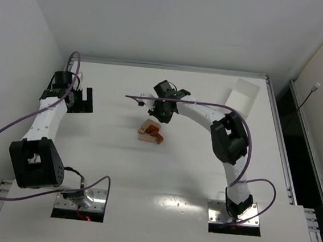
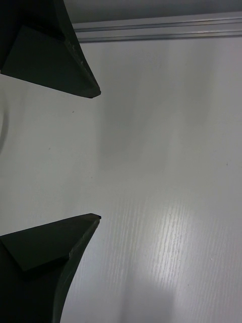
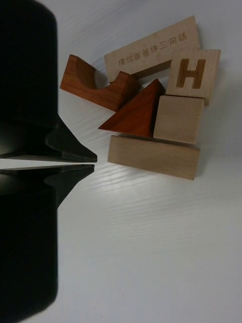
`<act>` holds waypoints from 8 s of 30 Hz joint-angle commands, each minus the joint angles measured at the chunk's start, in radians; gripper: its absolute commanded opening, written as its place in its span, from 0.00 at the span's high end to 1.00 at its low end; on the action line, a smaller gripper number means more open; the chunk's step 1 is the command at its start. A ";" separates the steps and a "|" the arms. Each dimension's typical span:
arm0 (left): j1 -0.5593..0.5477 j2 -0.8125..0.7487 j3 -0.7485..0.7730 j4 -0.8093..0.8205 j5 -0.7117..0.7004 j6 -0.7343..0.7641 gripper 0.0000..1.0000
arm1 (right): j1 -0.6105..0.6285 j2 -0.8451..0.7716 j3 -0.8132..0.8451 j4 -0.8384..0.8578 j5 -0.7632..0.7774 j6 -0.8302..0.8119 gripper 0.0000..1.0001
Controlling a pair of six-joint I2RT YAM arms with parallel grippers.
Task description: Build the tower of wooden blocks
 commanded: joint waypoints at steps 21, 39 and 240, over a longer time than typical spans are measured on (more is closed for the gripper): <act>0.010 -0.009 -0.003 0.016 -0.009 0.028 0.01 | 0.115 0.101 0.084 -0.036 -0.106 0.025 0.94; 0.010 0.047 0.026 0.027 0.009 0.019 0.01 | 0.031 0.027 0.026 0.054 0.056 0.088 0.71; 0.075 0.038 -0.039 0.099 0.008 0.037 0.01 | 0.073 -0.201 0.025 0.068 0.454 0.604 1.00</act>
